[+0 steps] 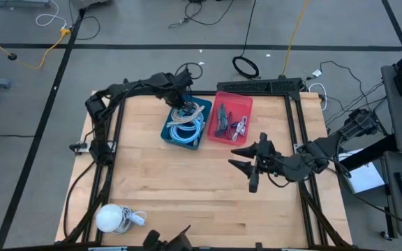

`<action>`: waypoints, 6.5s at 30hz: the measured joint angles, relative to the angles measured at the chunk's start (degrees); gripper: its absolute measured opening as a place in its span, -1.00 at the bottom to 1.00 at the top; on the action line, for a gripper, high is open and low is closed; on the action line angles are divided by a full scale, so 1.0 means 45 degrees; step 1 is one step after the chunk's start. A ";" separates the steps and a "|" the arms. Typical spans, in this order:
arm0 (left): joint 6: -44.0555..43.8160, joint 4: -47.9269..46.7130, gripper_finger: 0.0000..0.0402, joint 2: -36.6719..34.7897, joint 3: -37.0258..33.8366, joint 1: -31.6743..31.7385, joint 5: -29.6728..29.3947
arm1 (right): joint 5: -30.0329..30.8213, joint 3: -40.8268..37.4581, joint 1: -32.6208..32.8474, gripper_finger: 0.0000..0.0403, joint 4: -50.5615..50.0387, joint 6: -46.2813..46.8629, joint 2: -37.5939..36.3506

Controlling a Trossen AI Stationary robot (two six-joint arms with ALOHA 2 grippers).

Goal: Pick & Place USB Port
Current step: Put the large brown charger cable into the blue bin, then adjust the bins

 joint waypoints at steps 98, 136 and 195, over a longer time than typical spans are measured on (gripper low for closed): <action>0.3753 0.3989 -1.00 0.4459 0.5066 -0.7892 0.3240 | -0.0353 0.0005 -0.0357 -0.24 0.1319 0.0051 0.0908; 0.3670 0.4348 -1.00 0.5403 0.5765 -0.6080 0.0221 | -0.0349 0.0005 0.0039 -0.24 0.1413 0.0041 0.0908; 0.0331 -0.2840 -1.00 -0.1791 0.8378 -1.0894 -0.4732 | -0.1641 -0.6803 -0.2856 -1.00 -0.3122 0.6082 0.1180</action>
